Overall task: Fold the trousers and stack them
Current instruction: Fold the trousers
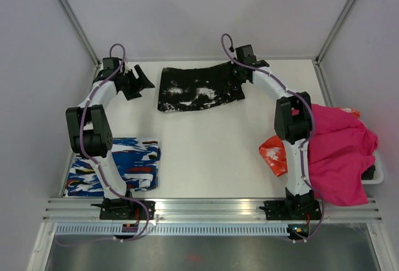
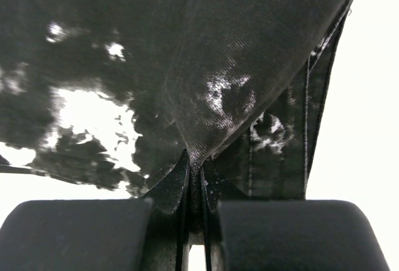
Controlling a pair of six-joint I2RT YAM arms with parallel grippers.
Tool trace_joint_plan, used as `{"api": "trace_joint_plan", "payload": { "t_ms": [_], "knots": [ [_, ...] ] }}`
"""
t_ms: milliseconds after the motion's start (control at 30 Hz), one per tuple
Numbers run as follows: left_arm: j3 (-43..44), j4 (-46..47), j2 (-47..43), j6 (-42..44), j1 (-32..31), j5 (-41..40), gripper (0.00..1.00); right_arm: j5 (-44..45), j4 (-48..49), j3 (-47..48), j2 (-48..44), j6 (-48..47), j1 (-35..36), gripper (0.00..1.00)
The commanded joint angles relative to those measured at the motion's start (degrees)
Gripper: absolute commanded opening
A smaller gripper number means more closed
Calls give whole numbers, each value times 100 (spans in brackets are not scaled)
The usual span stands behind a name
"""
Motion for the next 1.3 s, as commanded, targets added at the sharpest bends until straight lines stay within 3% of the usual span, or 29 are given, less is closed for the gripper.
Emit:
{"api": "trace_joint_plan", "payload": {
  "t_ms": [0, 133, 300, 500, 600, 700, 733, 800, 933, 1000, 1067, 1100, 1167, 1200, 1267],
  "knots": [
    [-37, 182, 44, 166, 22, 186, 86, -253, 322, 637, -71, -317, 8, 2],
    [-37, 173, 62, 167, 22, 186, 86, -657, 418, 901, -316, -484, 8, 2],
    [-11, 217, 97, 140, 22, 186, 86, -842, 1172, 271, -537, -713, -61, 6],
    [24, 270, 150, 114, 22, 256, 86, -1746, 814, 638, 350, -396, -457, 6],
    [15, 296, 167, 114, 22, 291, 86, -1634, 936, 498, 404, -598, -466, 9],
    [7, 314, 176, 96, 4, 335, 86, -1424, 841, 523, 421, -669, -475, 25],
    [-2, 314, 168, 87, -4, 344, 86, -1379, 762, 585, 447, -669, -484, 42],
    [-2, 323, 168, 87, -48, 370, 86, -1142, 349, 899, 456, -695, -493, 59],
    [50, 340, 203, 114, -145, 344, 86, -957, -757, 1761, 387, -888, -519, 76],
    [243, 244, 238, 87, -128, 379, 86, -764, -1312, 2278, 273, -819, -510, 75],
    [671, 95, 334, 9, -154, 458, 86, -815, -1288, 2343, -69, -617, -519, 66],
    [840, 59, 361, -27, -154, 545, 84, -1016, -1104, 2065, -375, -277, -510, 52],
    [1254, 146, 440, -176, -224, 660, 78, -1859, -87, 1520, -685, 77, -484, 37],
    [1359, 225, 466, -263, -259, 817, 65, -2132, 283, 890, -895, 366, -466, 25],
    [1535, 418, 589, -552, -382, 967, 47, -2301, 960, 420, -932, 508, -396, 16]
  ]
}}
